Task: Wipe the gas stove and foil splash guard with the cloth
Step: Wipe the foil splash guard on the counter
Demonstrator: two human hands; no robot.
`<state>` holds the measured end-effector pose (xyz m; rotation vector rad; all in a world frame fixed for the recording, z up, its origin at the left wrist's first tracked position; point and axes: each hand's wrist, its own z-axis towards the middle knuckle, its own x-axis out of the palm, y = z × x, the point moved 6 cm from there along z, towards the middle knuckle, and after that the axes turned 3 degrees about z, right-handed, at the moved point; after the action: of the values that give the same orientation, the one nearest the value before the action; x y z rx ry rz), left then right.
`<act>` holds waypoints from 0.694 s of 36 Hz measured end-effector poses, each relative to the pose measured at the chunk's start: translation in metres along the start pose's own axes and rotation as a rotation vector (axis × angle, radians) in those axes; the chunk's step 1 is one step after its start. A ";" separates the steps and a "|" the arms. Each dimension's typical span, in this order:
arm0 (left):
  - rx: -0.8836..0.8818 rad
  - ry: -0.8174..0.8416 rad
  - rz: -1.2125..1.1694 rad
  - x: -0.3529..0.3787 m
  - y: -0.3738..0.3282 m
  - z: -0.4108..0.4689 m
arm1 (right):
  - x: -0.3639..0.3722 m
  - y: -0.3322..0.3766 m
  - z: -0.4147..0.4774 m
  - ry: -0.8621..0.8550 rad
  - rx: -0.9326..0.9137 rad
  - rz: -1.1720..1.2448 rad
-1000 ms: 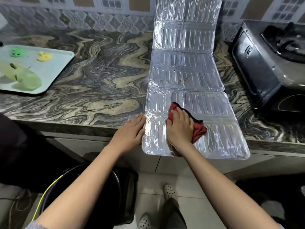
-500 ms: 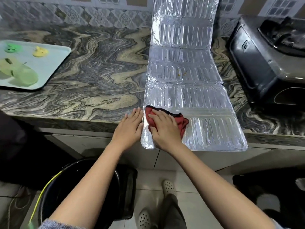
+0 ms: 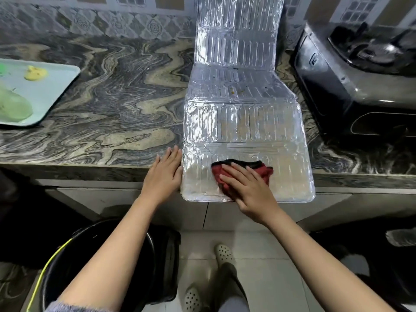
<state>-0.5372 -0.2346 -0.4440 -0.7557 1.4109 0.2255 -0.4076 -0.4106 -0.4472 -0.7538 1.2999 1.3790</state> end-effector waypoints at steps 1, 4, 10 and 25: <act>0.000 -0.002 0.000 0.000 0.000 0.000 | -0.003 -0.007 -0.006 -0.022 0.040 -0.009; -0.003 -0.005 0.004 0.000 -0.001 -0.001 | -0.012 -0.023 -0.022 -0.083 0.155 -0.021; -0.016 -0.029 -0.007 -0.002 -0.004 -0.001 | -0.030 -0.053 -0.049 -0.274 0.410 0.028; -0.011 -0.136 -0.081 -0.028 -0.058 0.058 | -0.053 -0.079 -0.040 -0.364 0.735 0.053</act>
<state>-0.4627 -0.2361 -0.3996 -0.7903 1.2494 0.2174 -0.3273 -0.4733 -0.4297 0.0323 1.3931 0.9074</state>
